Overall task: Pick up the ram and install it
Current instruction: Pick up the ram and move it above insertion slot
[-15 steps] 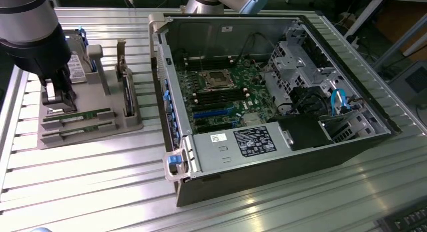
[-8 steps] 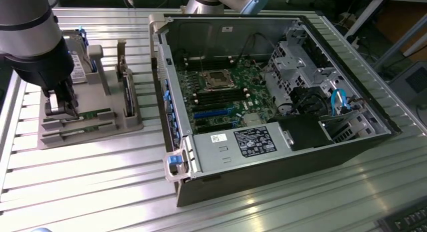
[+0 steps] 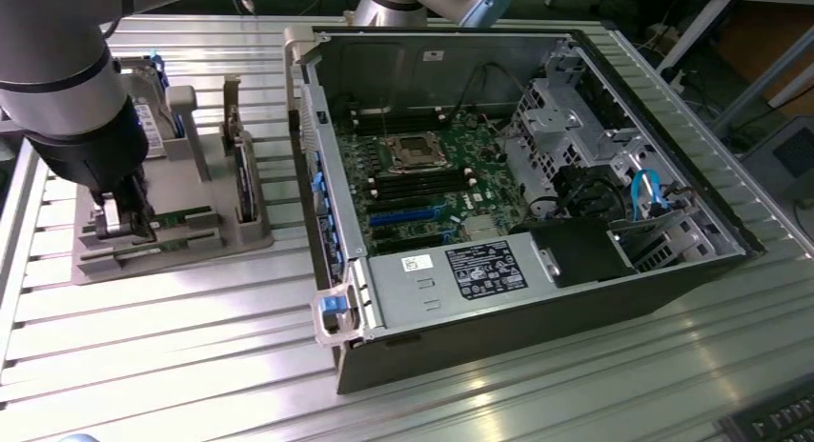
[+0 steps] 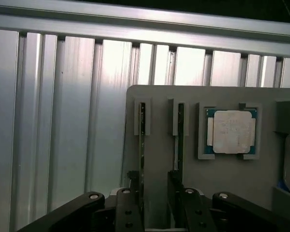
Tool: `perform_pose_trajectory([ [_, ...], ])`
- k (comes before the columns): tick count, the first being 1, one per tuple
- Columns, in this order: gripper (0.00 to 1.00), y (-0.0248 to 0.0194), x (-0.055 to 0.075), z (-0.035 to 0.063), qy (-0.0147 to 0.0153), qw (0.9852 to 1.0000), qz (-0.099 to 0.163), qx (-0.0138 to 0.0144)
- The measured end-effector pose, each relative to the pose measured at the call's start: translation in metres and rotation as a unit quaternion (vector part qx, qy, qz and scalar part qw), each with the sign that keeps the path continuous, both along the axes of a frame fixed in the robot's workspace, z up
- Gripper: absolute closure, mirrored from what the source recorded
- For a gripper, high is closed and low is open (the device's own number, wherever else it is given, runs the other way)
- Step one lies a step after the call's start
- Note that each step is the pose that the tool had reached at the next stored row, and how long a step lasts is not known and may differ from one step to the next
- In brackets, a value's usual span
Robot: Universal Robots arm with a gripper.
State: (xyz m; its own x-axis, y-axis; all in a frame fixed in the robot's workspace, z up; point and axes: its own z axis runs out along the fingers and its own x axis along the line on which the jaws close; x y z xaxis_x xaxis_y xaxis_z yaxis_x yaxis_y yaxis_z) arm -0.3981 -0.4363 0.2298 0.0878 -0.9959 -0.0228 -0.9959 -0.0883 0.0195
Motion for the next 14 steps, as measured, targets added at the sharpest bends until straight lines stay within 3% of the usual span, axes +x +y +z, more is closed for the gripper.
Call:
perform_pose_trajectory([
  [4, 0.63, -0.0066, 0.000, -0.0004, 0.0000, 1.0000, 0.000, 0.0000],
  [14, 0.63, -0.0070, 0.000, -0.0255, -0.0001, 1.0000, 0.000, 0.0001],
])
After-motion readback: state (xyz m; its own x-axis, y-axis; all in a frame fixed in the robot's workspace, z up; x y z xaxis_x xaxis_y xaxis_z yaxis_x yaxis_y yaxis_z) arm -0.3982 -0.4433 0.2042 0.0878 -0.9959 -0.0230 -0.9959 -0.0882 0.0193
